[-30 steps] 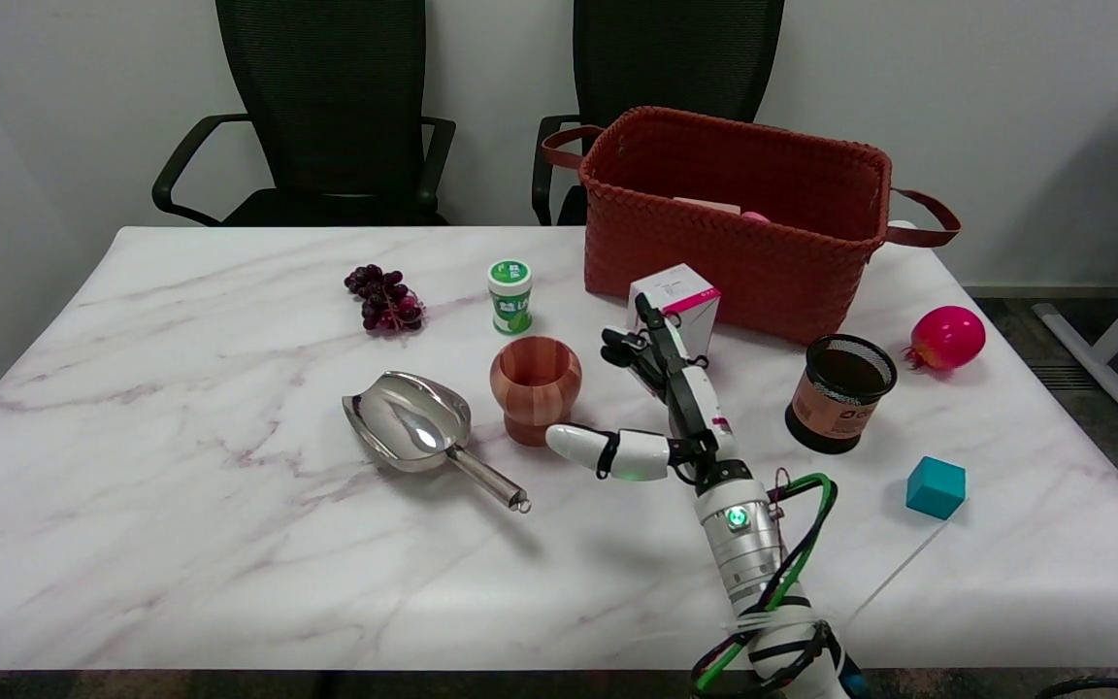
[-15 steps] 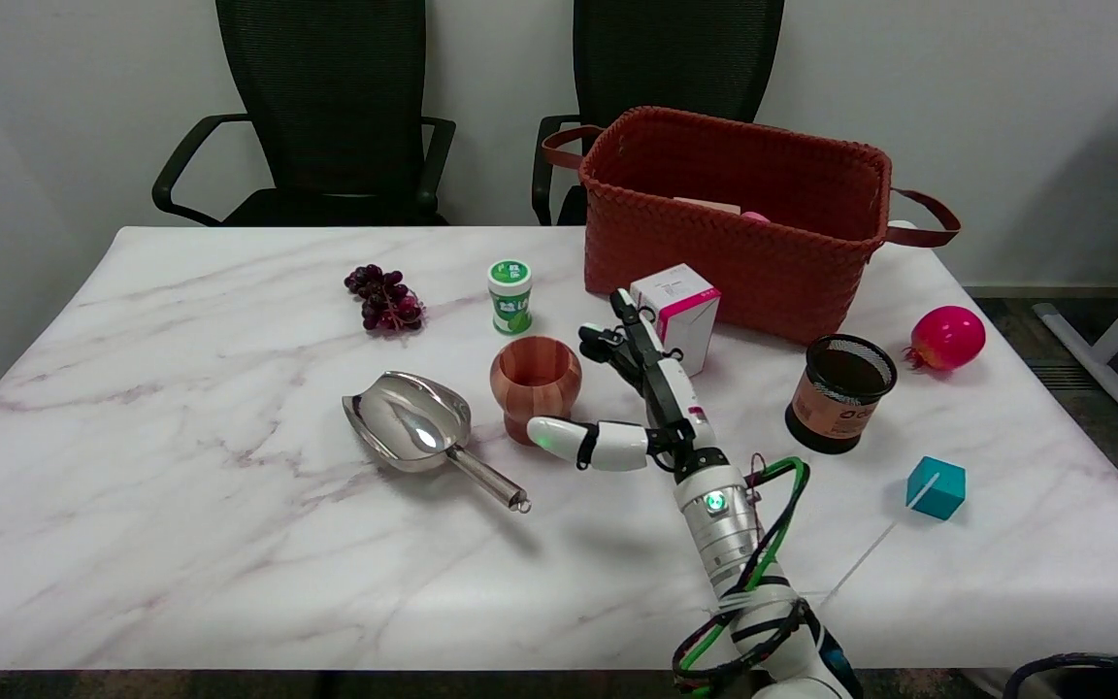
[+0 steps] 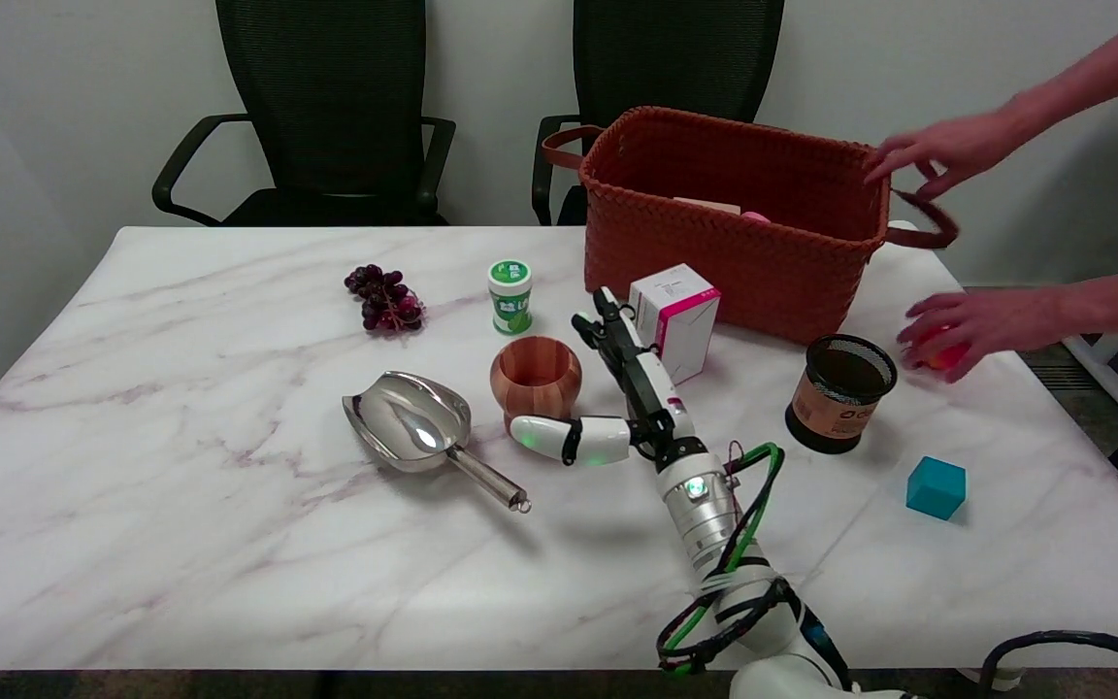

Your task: Pick up the wooden mortar.

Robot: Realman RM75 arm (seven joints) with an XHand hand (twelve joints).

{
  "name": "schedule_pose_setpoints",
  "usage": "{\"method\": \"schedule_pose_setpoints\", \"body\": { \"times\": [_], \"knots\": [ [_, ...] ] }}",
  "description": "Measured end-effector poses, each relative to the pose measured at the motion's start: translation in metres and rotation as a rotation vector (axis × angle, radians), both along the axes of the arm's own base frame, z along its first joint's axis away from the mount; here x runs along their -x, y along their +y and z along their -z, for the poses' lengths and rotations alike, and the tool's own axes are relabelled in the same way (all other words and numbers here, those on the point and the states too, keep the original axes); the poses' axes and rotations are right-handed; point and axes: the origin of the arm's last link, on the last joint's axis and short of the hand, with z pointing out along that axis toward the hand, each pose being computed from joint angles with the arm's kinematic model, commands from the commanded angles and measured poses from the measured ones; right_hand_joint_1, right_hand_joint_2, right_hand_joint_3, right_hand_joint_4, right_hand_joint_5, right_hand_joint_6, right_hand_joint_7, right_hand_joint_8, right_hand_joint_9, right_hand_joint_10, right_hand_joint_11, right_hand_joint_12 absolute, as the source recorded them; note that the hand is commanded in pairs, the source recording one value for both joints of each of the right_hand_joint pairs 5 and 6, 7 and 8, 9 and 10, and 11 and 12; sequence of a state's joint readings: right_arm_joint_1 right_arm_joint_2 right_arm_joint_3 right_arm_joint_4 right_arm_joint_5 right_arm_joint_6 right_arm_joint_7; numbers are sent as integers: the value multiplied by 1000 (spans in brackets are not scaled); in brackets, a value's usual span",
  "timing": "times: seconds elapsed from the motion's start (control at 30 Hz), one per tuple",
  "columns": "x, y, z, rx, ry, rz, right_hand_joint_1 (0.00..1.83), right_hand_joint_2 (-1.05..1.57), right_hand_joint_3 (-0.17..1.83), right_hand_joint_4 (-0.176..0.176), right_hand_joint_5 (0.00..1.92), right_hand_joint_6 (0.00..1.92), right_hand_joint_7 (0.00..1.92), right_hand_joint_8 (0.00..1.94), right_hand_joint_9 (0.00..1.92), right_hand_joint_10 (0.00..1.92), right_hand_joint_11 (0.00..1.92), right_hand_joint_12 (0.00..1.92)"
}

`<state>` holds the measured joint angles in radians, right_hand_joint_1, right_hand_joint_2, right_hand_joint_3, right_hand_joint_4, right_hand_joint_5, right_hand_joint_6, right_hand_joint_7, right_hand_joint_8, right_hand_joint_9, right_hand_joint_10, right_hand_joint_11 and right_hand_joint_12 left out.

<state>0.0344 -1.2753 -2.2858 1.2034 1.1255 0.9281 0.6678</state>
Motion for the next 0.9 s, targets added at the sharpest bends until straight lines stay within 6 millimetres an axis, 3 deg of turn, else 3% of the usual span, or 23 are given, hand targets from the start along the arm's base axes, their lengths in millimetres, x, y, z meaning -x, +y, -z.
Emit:
{"method": "schedule_pose_setpoints", "body": {
  "times": [0.47, 0.9],
  "knots": [
    [6, -13, 3, -19, -23, 27, 1093, 261, 414, 0, 0, 0, 66, 66, 41, 41, 0, 0],
    [9, -26, 4, -32, -28, 47, 1095, 257, 415, 0, 0, 0, 86, 86, 112, 112, 0, 0]
  ]
}}
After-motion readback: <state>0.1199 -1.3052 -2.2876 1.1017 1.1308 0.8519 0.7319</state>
